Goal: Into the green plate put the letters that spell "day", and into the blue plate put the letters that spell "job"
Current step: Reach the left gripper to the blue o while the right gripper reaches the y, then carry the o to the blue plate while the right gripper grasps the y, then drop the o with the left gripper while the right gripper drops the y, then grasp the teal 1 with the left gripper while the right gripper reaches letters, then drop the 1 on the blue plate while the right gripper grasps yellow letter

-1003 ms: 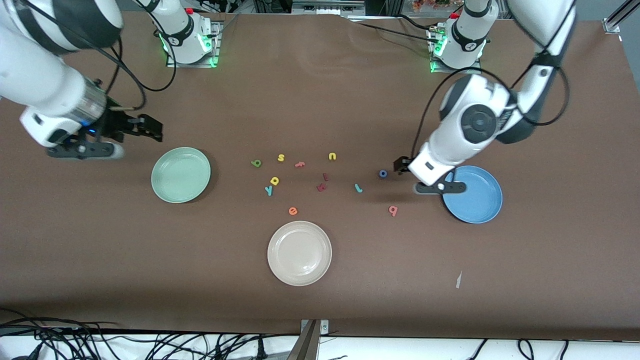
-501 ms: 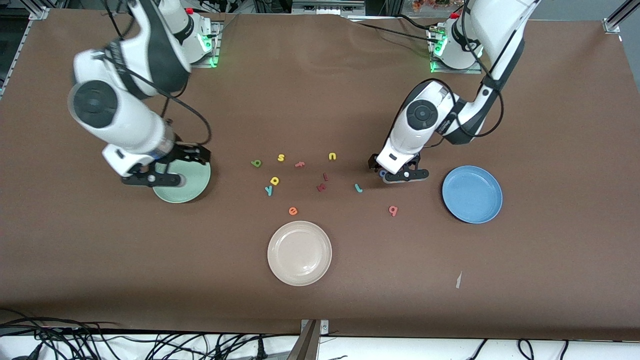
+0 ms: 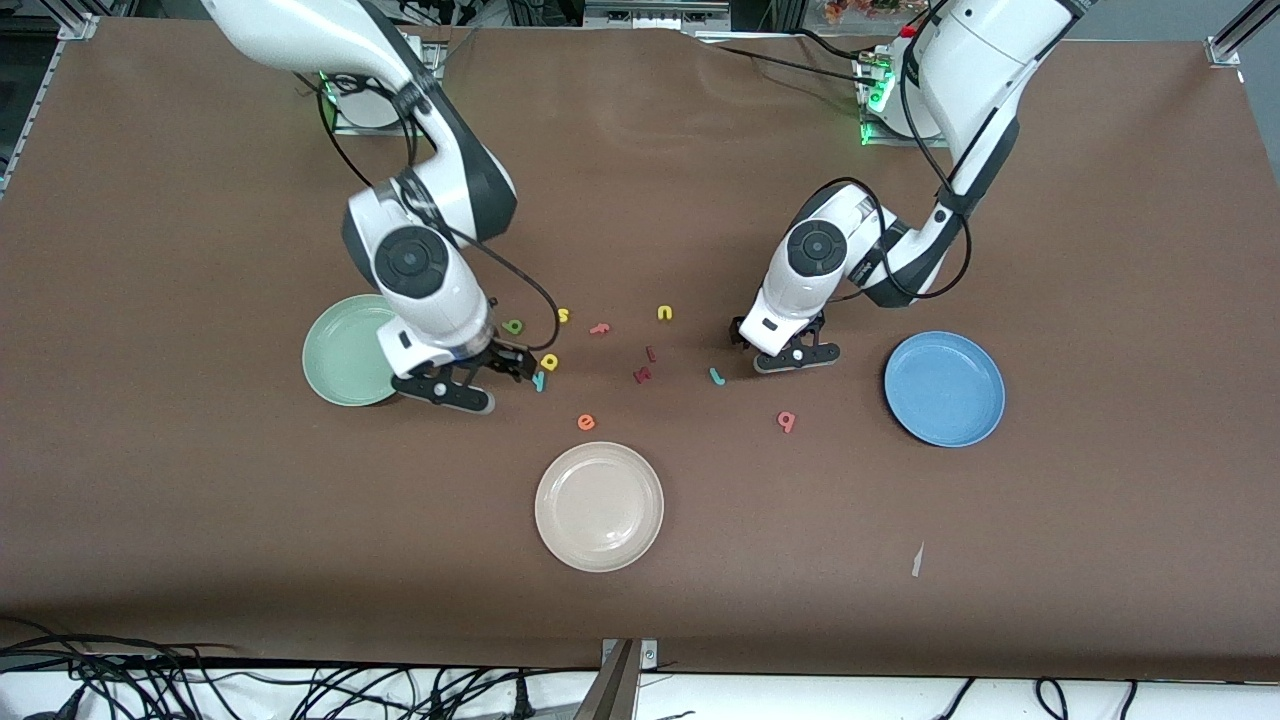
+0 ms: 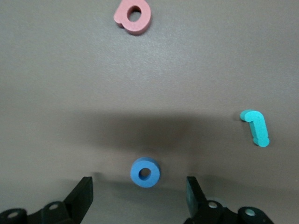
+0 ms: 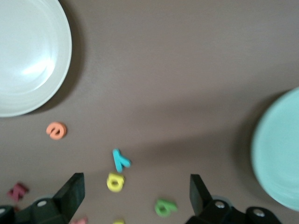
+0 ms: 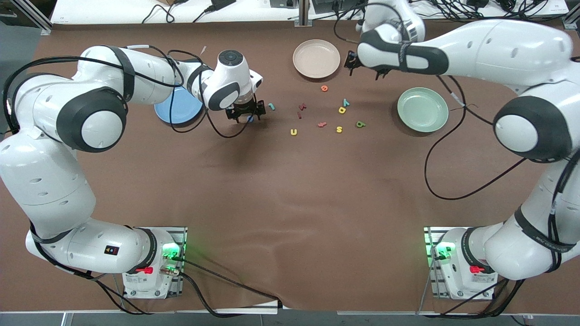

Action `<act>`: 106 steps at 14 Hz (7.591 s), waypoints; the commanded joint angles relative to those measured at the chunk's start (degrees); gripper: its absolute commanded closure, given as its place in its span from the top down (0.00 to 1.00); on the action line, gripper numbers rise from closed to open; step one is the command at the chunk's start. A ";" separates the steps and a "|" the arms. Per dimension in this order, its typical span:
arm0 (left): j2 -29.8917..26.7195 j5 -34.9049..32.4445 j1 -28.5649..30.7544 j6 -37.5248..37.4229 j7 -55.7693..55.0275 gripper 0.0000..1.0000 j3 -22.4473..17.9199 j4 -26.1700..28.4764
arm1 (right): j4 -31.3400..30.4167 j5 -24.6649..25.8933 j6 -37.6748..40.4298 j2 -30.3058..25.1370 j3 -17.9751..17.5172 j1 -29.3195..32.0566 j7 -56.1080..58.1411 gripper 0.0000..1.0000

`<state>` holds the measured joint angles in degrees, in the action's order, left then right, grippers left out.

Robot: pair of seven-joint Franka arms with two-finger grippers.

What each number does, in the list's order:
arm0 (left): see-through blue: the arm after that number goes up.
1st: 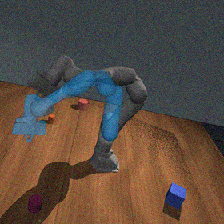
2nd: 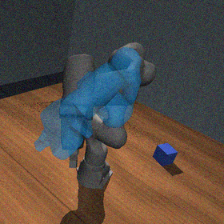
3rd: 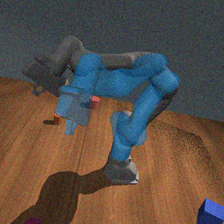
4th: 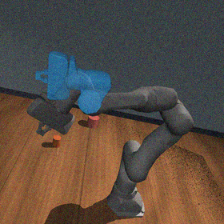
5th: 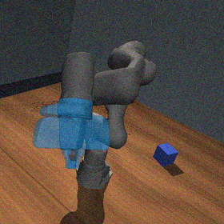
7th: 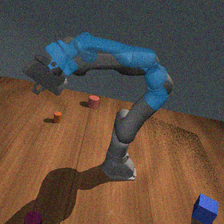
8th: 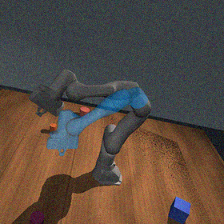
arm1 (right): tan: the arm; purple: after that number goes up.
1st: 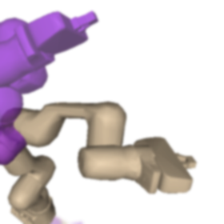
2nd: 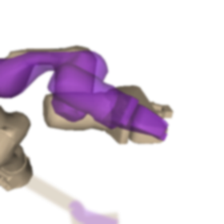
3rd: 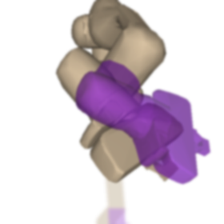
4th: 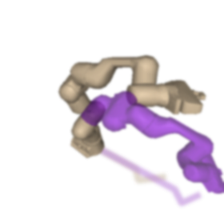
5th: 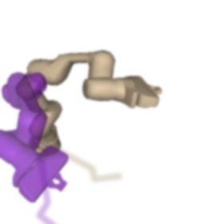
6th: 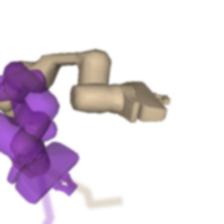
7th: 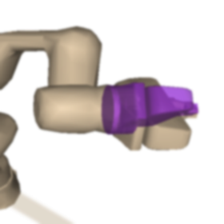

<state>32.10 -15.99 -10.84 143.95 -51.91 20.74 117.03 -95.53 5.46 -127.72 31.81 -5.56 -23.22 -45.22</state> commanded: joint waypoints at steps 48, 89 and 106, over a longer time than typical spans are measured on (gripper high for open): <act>-0.03 9.58 12.27 -19.85 30.69 1.00 -0.18 -16.30 | -23.71 -10.63 4.87 -18.45 23.04 -1.21 45.46 0.11; -2.03 7.29 5.72 -26.97 21.71 0.00 -5.80 -17.55 | -6.51 -13.81 -14.40 7.39 13.64 -18.44 -6.98 0.76; 0.05 11.68 11.83 -22.75 41.23 1.00 -5.01 -19.10 | -3.86 -11.44 7.12 -1.47 21.80 -18.35 9.07 0.06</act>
<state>29.16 -6.21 4.96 122.68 -4.46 16.05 102.22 -97.96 -6.89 -123.80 33.37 14.00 -41.28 -40.61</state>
